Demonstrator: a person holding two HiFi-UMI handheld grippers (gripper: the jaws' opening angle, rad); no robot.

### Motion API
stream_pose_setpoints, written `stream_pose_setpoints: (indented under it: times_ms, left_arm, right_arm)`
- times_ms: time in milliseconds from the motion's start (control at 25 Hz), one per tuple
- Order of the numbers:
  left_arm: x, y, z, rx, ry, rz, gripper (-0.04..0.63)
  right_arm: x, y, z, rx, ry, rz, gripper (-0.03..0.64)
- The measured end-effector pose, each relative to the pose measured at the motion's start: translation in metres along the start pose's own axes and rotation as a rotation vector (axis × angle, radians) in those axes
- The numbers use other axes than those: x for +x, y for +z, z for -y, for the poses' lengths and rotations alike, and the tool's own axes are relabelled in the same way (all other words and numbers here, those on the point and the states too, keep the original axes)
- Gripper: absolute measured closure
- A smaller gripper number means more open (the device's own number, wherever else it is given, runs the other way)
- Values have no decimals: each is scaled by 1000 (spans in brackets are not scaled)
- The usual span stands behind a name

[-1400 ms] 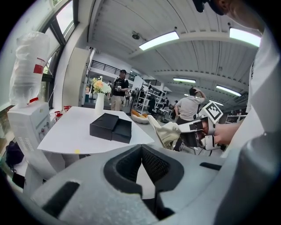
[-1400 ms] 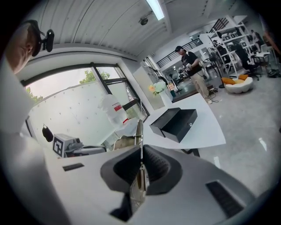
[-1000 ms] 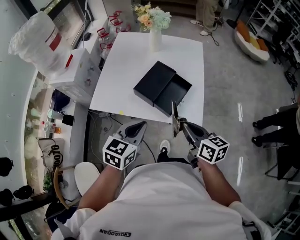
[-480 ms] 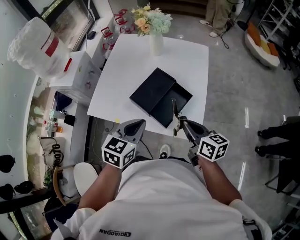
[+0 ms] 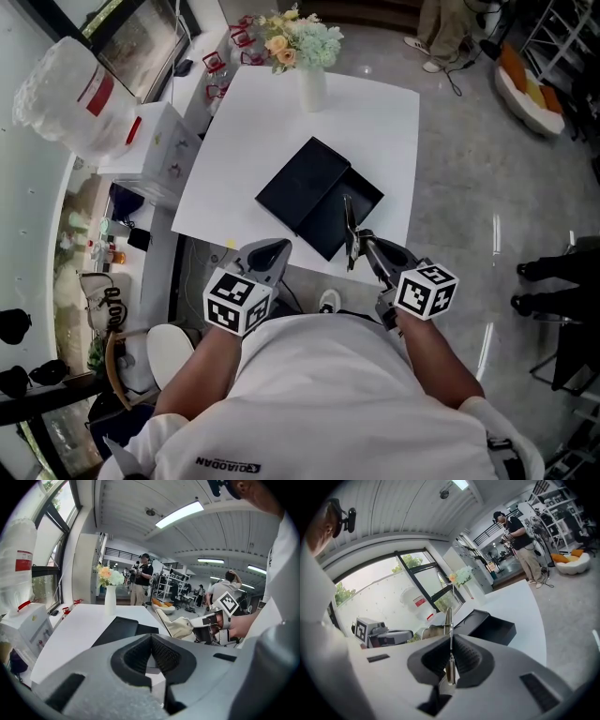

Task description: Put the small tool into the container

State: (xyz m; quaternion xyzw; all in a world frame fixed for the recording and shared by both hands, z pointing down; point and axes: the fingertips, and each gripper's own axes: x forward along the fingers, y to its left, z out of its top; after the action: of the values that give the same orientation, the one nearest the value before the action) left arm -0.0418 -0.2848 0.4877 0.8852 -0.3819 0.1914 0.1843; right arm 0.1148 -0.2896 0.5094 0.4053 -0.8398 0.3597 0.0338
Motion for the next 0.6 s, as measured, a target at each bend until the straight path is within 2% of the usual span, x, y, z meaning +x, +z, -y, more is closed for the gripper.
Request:
stream_pose_setpoints:
  times_ms: [320, 600]
  left_arm:
    - [11, 15, -7, 26, -23, 10, 586]
    - [16, 13, -13, 11, -29, 10, 587]
  right_arm:
    - [3, 13, 8, 11, -34, 23, 601]
    - [20, 19, 21, 30, -77, 4, 600]
